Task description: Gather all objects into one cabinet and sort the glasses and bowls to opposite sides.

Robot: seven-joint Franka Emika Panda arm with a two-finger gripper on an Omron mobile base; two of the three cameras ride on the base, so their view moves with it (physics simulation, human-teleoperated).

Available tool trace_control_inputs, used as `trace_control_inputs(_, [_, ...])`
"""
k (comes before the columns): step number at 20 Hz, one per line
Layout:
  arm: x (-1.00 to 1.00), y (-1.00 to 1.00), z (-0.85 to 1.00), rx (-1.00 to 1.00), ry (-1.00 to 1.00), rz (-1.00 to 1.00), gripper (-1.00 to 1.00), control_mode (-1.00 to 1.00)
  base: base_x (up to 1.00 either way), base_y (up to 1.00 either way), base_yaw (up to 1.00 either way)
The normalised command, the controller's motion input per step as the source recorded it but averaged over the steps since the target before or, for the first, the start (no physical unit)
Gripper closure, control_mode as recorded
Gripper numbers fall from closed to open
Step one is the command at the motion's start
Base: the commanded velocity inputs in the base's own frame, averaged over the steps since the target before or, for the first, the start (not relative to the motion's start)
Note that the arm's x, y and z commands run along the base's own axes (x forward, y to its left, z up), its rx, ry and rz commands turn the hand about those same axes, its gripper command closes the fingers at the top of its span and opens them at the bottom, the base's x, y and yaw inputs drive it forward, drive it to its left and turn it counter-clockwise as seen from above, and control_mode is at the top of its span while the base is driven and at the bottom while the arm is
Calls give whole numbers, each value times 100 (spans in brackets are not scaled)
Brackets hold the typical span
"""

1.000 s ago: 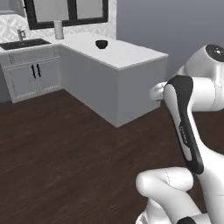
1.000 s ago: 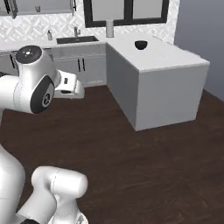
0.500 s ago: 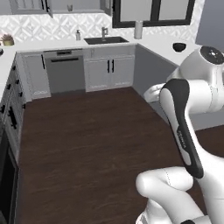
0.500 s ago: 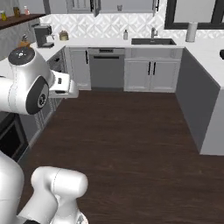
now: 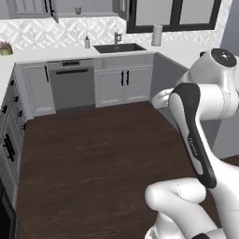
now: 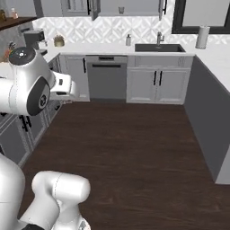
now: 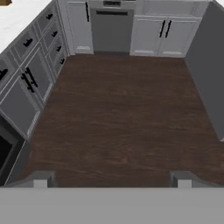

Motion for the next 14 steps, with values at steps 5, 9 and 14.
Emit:
trace_control_inputs(5, [0,0,0,0,0,0,-100,100,100,0,2])
trace_control_inputs(9, [0,0,0,0,0,0,-100,100,100,0,4])
trace_control_inputs(14, [0,0,0,0,0,0,-100,100,100,0,3])
